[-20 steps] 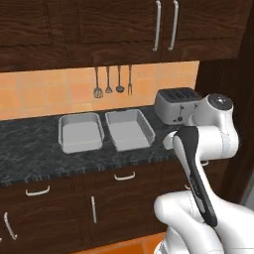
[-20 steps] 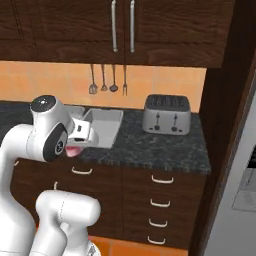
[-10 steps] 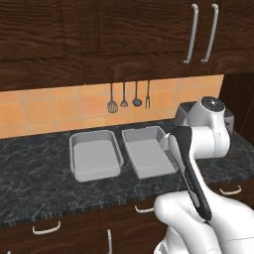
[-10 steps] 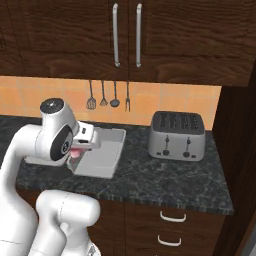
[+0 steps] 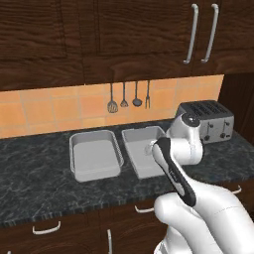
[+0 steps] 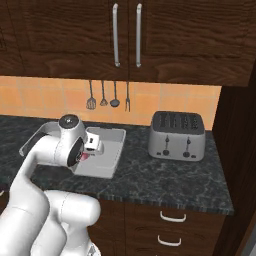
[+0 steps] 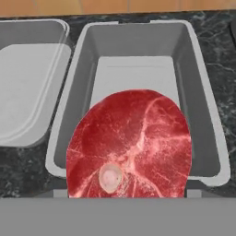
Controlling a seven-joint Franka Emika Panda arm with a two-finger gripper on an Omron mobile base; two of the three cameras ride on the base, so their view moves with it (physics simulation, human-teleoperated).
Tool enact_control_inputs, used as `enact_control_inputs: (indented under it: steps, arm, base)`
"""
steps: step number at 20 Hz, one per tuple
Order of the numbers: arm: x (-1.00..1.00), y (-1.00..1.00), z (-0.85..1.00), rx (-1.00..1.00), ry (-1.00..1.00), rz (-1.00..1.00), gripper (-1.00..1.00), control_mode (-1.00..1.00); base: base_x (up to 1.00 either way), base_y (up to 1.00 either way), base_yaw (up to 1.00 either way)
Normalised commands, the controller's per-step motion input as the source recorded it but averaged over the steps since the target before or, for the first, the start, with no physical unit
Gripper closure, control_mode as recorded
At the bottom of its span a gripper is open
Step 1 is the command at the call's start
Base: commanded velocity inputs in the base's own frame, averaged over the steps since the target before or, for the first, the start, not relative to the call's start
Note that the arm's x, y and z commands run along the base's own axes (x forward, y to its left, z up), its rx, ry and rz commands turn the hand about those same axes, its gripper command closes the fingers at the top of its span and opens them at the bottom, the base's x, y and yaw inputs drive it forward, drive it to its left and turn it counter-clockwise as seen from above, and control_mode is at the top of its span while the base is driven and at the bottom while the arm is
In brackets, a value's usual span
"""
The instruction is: Place one lemon wedge and one steak in each tupperware on the nearby counter, to pack two identical lunches.
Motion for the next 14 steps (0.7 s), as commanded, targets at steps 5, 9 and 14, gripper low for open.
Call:
enact_control_inputs:
  steps: [5,9,14]
  arm:
    - [1.00,0.36,0.00,-0.09,0.11,-0.01,1.00,-1.00]
    - [0.82,0.00,0.08,-0.10,0.32,-0.04,1.00,-1.00]
    - [0.14,-0.07,-0.08,-0.01,0.15,-0.03,1.00,-1.00]
  base:
    - [0.00,0.00,0.00]
    - [0.00,0.00,0.00]
    - [0.00,0.00,0.00]
